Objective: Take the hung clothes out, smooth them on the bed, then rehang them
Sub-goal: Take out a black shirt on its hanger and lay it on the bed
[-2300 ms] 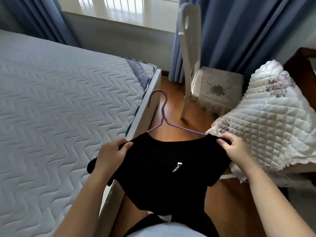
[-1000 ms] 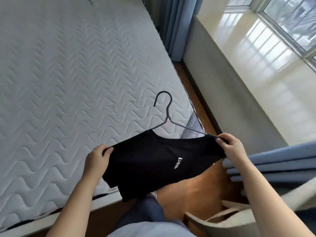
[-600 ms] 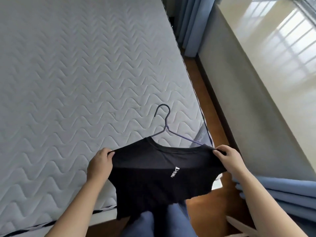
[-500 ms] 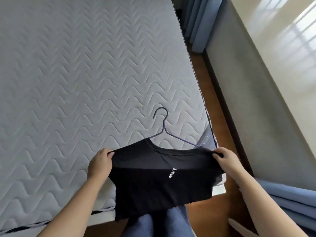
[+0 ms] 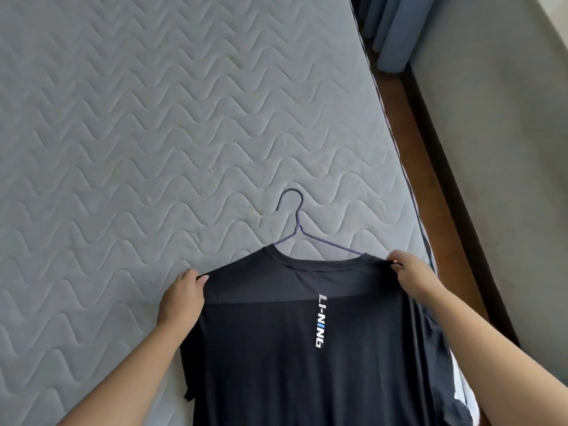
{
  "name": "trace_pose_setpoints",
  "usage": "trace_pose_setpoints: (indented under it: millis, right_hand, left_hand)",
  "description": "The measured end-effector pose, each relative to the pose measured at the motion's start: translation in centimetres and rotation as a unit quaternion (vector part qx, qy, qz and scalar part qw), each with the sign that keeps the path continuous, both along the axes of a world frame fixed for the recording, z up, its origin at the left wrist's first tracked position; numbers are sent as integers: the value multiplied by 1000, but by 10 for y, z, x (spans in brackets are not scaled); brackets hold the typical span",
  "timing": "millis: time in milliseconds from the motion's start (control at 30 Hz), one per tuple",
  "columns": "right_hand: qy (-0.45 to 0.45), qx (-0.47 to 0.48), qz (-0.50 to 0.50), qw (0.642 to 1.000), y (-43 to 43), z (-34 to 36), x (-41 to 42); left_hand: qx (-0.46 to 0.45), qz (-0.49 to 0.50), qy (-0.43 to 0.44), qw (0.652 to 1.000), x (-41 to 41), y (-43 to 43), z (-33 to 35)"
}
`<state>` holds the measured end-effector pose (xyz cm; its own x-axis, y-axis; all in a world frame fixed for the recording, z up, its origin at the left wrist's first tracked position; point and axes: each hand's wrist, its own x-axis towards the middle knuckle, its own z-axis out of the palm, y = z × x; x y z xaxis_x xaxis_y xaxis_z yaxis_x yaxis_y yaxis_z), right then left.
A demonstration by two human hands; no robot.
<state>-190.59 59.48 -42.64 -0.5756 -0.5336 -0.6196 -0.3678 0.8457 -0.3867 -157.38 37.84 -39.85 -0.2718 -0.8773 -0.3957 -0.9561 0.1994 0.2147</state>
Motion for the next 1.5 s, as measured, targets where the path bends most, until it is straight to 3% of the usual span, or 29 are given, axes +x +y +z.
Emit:
trace_pose_setpoints:
  millis: [533,633,767,867,967,1167,1333,1500]
  right_hand:
    - [117,-202,-10,972,-239,-33,-114]
    - [106,-183,-8,977,-256,-59,-122]
    - [134,-179,-14,975,-260,-98,-120]
    - [187,-195,-5,963,-257,-111,-120]
    - [178,-183,18,967,-259,-106,-121]
    - [103,-159,57,980,-275,-83,-121]
    - [110,-102,37,988,-251,-80,-129]
    - [130,-79,71,986,-262,-76,-122]
  left_hand:
    - [-127,102,120,979,-109,-214,-74]
    - [-120,122,113,979,-120,-227,-110]
    - [-195,138,92,967,-125,-225,-155]
    - [-222,134,90,962,-124,-229,-164]
    - [-233,120,90,961,-121,-232,-164]
    - [-179,67,116,975,-108,-233,-146]
    - [-99,47,145,983,-98,-231,-127]
    - [-79,66,179,979,-94,-230,-132]
